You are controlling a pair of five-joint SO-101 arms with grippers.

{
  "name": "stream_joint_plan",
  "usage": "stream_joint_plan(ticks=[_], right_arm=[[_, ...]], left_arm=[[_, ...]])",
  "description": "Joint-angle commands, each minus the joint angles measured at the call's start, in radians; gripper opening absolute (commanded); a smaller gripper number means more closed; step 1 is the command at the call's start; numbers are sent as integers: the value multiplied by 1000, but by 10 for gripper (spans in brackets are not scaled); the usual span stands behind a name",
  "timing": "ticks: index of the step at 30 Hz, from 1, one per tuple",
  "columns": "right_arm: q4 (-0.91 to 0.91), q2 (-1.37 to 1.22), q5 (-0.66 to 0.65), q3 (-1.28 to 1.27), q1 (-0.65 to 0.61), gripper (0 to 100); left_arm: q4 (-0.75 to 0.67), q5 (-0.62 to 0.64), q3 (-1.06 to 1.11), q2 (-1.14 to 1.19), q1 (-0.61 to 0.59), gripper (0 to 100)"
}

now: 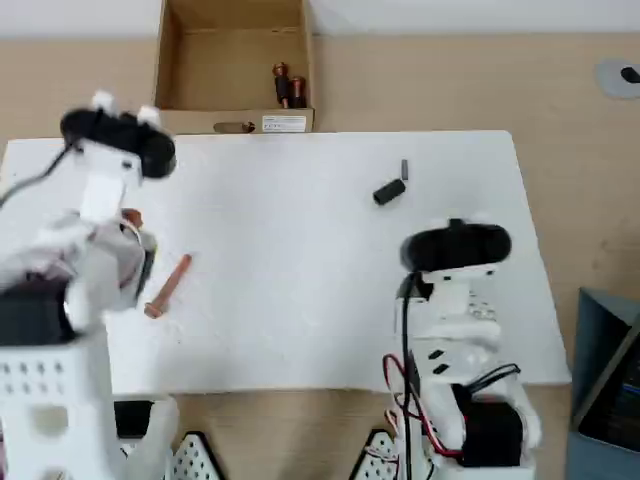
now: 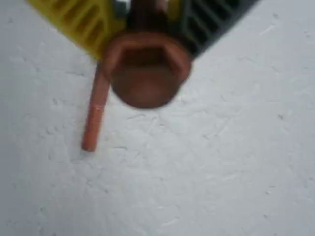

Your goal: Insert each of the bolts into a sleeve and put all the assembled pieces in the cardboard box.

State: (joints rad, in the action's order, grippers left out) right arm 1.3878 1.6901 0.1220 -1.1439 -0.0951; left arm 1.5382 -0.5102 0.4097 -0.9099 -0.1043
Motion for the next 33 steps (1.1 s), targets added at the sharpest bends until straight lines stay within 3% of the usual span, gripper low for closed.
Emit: stream_joint_plan(ticks=[1, 10, 20, 23, 28, 33], right_arm=[[-40, 1, -15, -7, -87, 9], [-143, -7, -21, -59, -251, 9], [-276, -7, -103, -137, -352, 9], [-282, -7, -103, -139, -383, 9], [-282, -7, -103, -139, -383, 9], [-285, -7, -103, -140, -440, 9]], left_arm=[[-75, 51, 167, -160, 6, 6], [-158, 253, 396, -441, 6, 7], [-417, 262, 778, -921, 15, 4], [-433, 282, 804, -900, 17, 3], [-428, 594, 799, -915, 17, 2], [-428, 690, 809, -915, 17, 2]])
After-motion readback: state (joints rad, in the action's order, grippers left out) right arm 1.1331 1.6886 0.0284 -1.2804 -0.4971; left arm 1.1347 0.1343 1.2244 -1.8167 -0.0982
